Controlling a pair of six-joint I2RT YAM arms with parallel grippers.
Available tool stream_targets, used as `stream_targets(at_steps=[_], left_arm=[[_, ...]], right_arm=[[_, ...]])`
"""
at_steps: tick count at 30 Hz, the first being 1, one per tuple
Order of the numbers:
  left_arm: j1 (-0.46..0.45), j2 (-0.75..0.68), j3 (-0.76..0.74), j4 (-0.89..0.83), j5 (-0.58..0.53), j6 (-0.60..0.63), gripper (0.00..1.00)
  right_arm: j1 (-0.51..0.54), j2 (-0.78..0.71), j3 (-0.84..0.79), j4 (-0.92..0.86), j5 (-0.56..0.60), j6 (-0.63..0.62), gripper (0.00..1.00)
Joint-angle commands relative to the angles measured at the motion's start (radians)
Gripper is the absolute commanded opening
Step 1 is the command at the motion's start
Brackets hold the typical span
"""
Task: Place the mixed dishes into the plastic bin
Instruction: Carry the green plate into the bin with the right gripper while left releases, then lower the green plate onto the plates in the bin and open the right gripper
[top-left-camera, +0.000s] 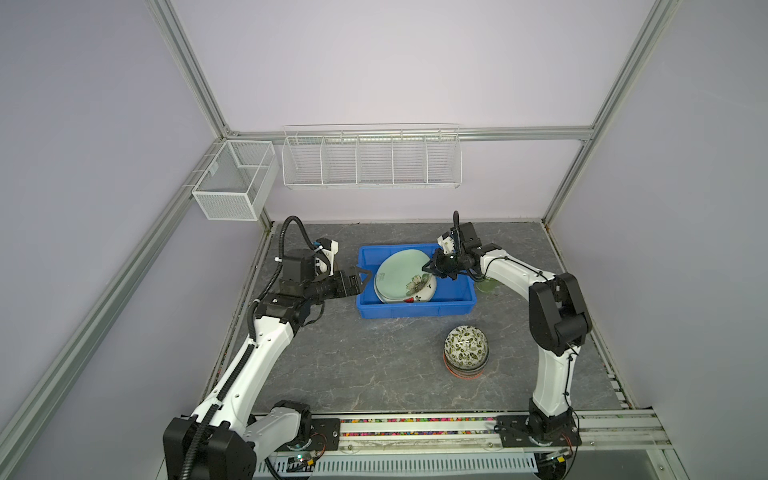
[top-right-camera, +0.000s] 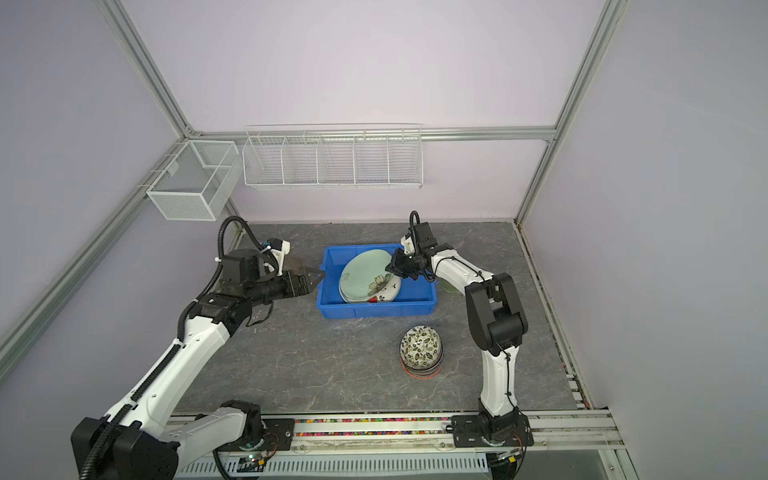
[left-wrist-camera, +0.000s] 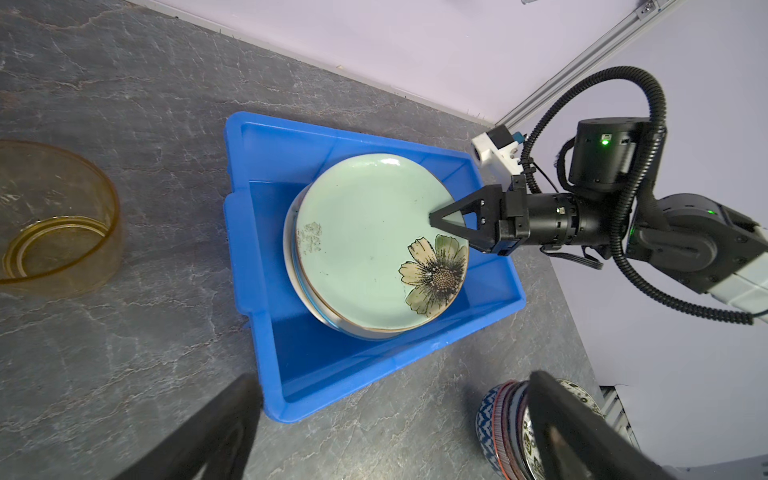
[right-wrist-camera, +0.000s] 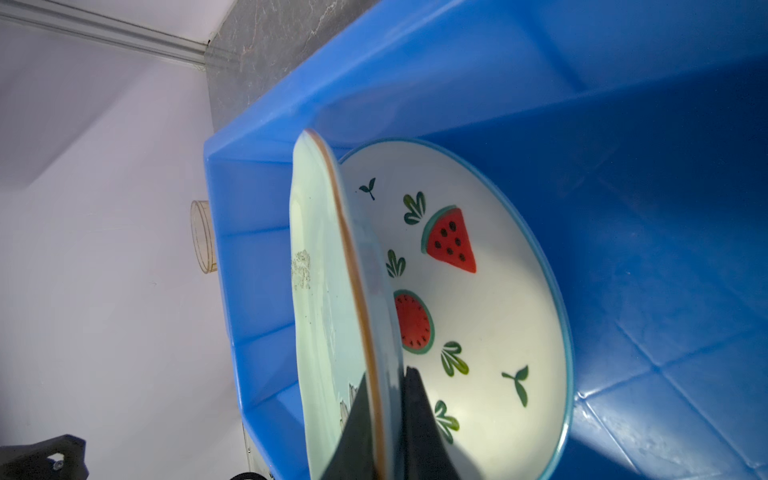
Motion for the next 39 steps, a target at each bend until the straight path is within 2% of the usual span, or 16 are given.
stream_targets(at_steps=[1,11,24,30,39], left_arm=[[0.006,0.003,-0.013,0.02,0.025,0.001,0.99],[0.006,0.002,-0.017,0.019,0.025,0.002,0.99],[0.006,0.006,-0.02,0.02,0.031,0.0,0.99],[0.006,0.008,-0.021,0.023,0.031,0.001,0.99],[0.005,0.007,-0.022,0.02,0.031,0.0,0.99]], right_arm=[[-0.007,-0.001,0.037,0.107,-0.085,0.035,0.07],[-0.014,0.022,0.008,0.118,-0.091,0.025,0.12],[-0.016,0.034,0.01,0.029,-0.047,-0.055,0.3],[-0.017,0.027,0.055,-0.074,0.006,-0.128,0.33],[-0.017,0.008,0.056,-0.124,0.069,-0.17,0.35]])
